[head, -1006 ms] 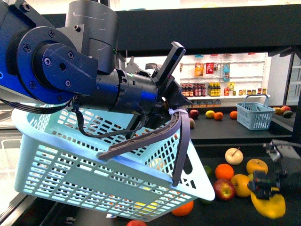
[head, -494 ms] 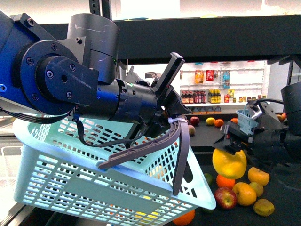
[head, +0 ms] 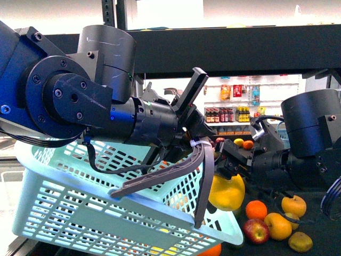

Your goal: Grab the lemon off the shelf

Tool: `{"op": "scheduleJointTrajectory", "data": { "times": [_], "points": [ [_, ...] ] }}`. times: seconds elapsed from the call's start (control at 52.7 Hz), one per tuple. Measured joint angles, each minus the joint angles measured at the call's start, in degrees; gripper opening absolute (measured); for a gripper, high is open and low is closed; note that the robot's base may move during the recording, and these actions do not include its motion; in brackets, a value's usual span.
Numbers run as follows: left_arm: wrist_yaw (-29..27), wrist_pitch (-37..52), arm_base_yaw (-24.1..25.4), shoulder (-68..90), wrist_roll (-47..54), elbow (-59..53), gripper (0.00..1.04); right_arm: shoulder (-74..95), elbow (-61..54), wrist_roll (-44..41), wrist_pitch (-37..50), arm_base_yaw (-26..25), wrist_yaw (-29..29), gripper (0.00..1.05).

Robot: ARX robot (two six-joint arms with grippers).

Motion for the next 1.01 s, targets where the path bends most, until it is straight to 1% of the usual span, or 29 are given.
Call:
{"op": "scheduleJointTrajectory", "data": {
  "times": [0.361,0.418,0.437,0.456,0.475,0.494,0.589,0.627,0.759,0.873,0.949,0.968,1.006],
  "points": [
    [0.15,0.00,0.00,0.00,0.04,0.00,0.11,2.91,-0.48,2.80,1.07,3.28,0.35,0.62],
    [0.11,0.00,0.00,0.02,-0.11,0.00,0.11,3.21,-0.66,3.04,1.46,3.54,0.50,0.70],
    [0.11,0.00,0.00,0.02,-0.22,0.00,0.11,3.37,-0.79,3.04,1.88,3.63,0.50,0.74],
    [0.09,0.00,0.00,0.02,-0.26,0.00,0.11,3.41,-0.83,3.04,1.99,3.65,0.50,0.75],
    [0.09,0.00,0.00,0.02,-0.33,0.00,0.11,3.54,-0.98,3.06,2.32,3.72,0.55,0.79],
    [0.07,0.00,0.00,0.02,-0.35,0.00,0.11,3.56,-1.01,3.06,2.34,3.74,0.55,0.80],
    [0.02,0.00,0.00,0.02,-0.20,0.00,0.11,3.89,-1.38,3.23,3.17,3.72,0.52,0.95],
    [0.07,0.00,0.00,0.02,-0.13,0.00,0.11,3.89,-1.44,3.45,3.48,3.69,0.42,0.98],
    [0.13,0.00,0.00,0.02,-0.44,0.00,0.11,3.89,-1.60,3.54,4.02,3.23,0.55,0.97],
    [0.17,0.00,0.00,0.02,-0.72,0.00,0.11,3.76,-1.86,2.73,4.11,2.43,2.34,0.97],
    [0.02,0.00,0.00,0.02,-0.68,-0.02,0.11,2.58,-3.04,0.24,4.11,1.03,5.73,0.97],
    [-0.11,0.00,0.00,0.02,-0.70,-0.02,0.11,1.60,-3.93,-1.33,4.11,0.09,7.78,0.97],
    [-0.17,0.00,0.02,0.02,-0.68,-0.02,0.11,0.66,-4.66,-2.82,4.15,-0.70,9.60,0.97]
  ]
}}
